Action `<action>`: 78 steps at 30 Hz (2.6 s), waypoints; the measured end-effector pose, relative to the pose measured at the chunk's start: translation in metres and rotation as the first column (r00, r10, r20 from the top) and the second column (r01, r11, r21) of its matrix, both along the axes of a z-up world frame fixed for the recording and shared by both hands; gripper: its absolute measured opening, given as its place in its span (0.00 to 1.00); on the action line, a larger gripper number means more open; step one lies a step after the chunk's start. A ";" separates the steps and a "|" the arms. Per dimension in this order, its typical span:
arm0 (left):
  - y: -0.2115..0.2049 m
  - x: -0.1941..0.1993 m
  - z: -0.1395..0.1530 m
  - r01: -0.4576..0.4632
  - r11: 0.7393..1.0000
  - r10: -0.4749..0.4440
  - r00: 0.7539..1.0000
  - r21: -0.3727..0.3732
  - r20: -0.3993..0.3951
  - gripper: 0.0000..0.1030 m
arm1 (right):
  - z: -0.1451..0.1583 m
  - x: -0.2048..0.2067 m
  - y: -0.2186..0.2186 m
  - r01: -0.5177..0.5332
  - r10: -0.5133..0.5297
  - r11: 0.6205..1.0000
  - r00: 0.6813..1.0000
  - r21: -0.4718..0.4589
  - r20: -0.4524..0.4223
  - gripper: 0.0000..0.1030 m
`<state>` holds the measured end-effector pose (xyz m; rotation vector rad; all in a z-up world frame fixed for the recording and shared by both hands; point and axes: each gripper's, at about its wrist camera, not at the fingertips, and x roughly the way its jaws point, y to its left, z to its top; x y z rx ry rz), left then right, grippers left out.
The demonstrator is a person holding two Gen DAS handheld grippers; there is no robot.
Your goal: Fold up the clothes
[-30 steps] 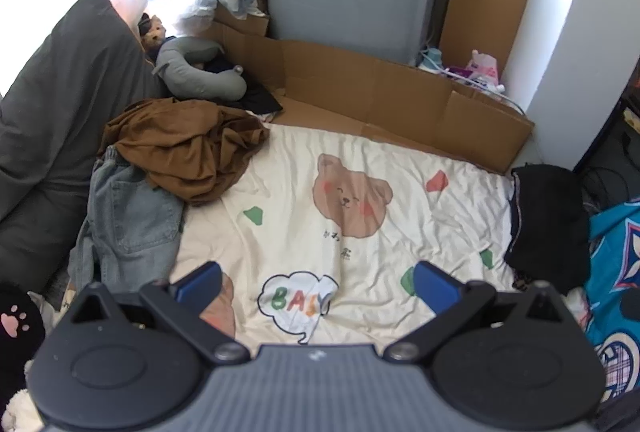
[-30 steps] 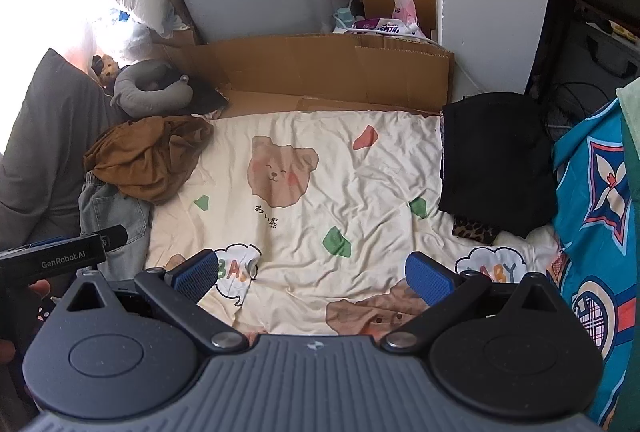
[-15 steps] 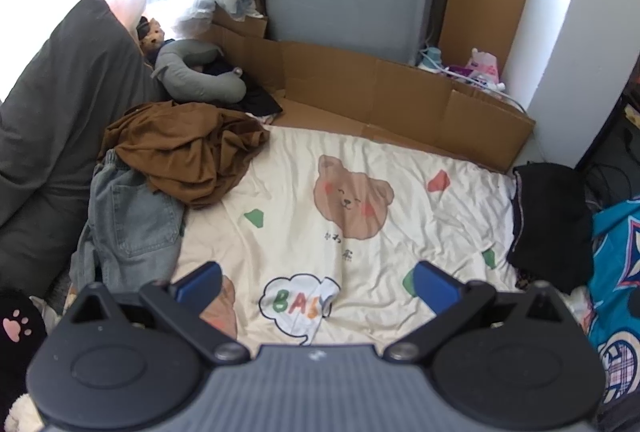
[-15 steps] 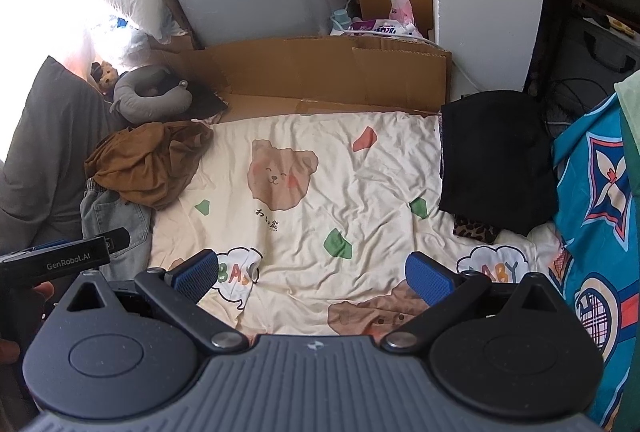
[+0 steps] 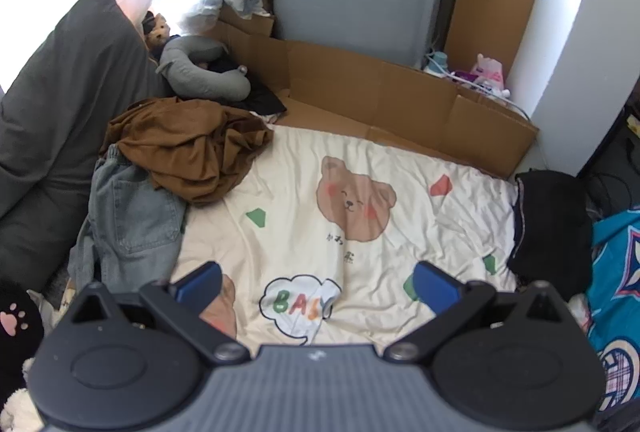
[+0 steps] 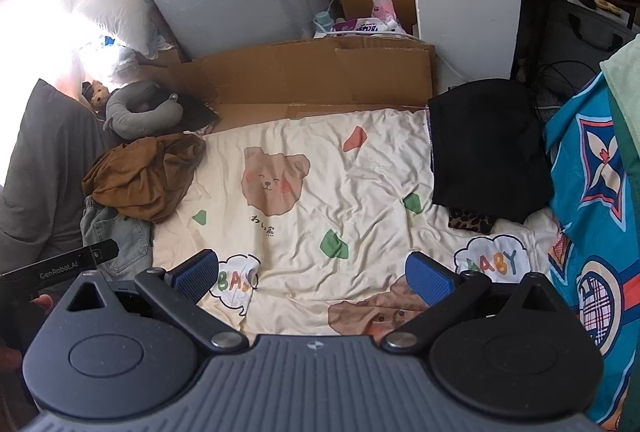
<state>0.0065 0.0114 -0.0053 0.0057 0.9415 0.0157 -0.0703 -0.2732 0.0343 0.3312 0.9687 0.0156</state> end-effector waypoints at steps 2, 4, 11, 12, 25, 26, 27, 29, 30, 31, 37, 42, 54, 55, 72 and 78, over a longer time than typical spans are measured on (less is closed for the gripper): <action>0.001 0.000 0.000 -0.001 1.000 0.001 1.000 -0.004 0.000 1.00 | 0.000 0.000 0.000 0.002 -0.002 1.000 1.000 -0.001 -0.001 1.00; 0.002 0.000 0.000 -0.003 1.000 0.003 1.000 -0.008 -0.001 1.00 | 0.001 0.001 0.001 0.003 -0.003 1.000 1.000 -0.002 -0.002 1.00; 0.000 0.000 -0.001 -0.003 1.000 0.003 1.000 -0.012 -0.005 1.00 | 0.000 0.001 0.006 -0.009 0.009 1.000 1.000 -0.028 -0.007 1.00; 0.000 0.000 -0.001 -0.003 1.000 0.003 1.000 -0.013 -0.006 1.00 | 0.000 0.001 0.006 -0.011 0.011 0.999 1.000 -0.030 -0.009 1.00; 0.020 -0.004 0.015 -0.013 0.997 0.011 1.000 -0.078 -0.028 0.99 | 0.009 0.001 0.016 -0.051 0.044 0.990 0.997 -0.132 -0.056 1.00; 0.022 -0.003 0.019 -0.007 0.996 0.005 1.000 -0.092 -0.027 0.99 | 0.012 0.001 0.018 -0.053 0.046 0.989 0.998 -0.135 -0.052 1.00; 0.024 -0.001 0.023 -0.001 0.995 -0.002 1.000 -0.102 -0.023 0.99 | 0.015 0.000 0.021 -0.056 0.050 0.989 0.998 -0.138 -0.045 1.00; 0.030 0.002 0.034 0.000 0.995 0.000 1.000 -0.101 -0.004 0.99 | 0.023 0.001 0.028 -0.048 0.044 0.986 0.999 -0.158 -0.030 1.00; 0.034 0.003 0.039 0.004 0.995 -0.004 1.000 -0.104 0.004 0.99 | 0.028 0.002 0.031 -0.044 0.041 0.984 0.999 -0.170 -0.019 1.00; 0.037 0.005 0.044 0.008 0.994 -0.007 1.000 -0.107 0.012 0.99 | 0.032 0.002 0.035 -0.048 0.047 0.983 0.999 -0.175 -0.008 1.00; 0.063 0.011 0.061 -0.005 0.996 0.009 0.999 -0.090 0.044 0.96 | 0.042 0.002 0.050 -0.066 0.074 0.973 0.997 -0.221 0.028 0.99; 0.093 0.014 0.061 -0.032 0.996 0.036 0.998 -0.081 0.047 0.88 | 0.033 0.006 0.055 -0.063 0.072 0.981 0.997 -0.182 0.040 0.97; 0.174 0.046 0.045 -0.053 0.994 0.059 0.996 -0.096 0.063 0.85 | 0.000 0.031 0.052 -0.019 0.031 0.995 0.991 -0.095 0.134 0.93; 0.180 0.051 0.044 -0.062 0.994 0.068 0.996 -0.093 0.065 0.86 | -0.003 0.034 0.050 -0.015 0.028 0.996 0.990 -0.091 0.138 0.94; 0.257 0.149 0.003 -0.092 0.996 0.092 0.994 -0.002 0.051 1.00 | -0.093 0.120 0.026 -0.007 0.006 0.999 0.999 0.031 0.054 1.00; 0.275 0.179 -0.041 -0.146 0.989 0.144 0.987 0.012 0.077 0.90 | -0.134 0.147 0.026 -0.013 0.011 1.000 0.998 0.025 0.059 1.00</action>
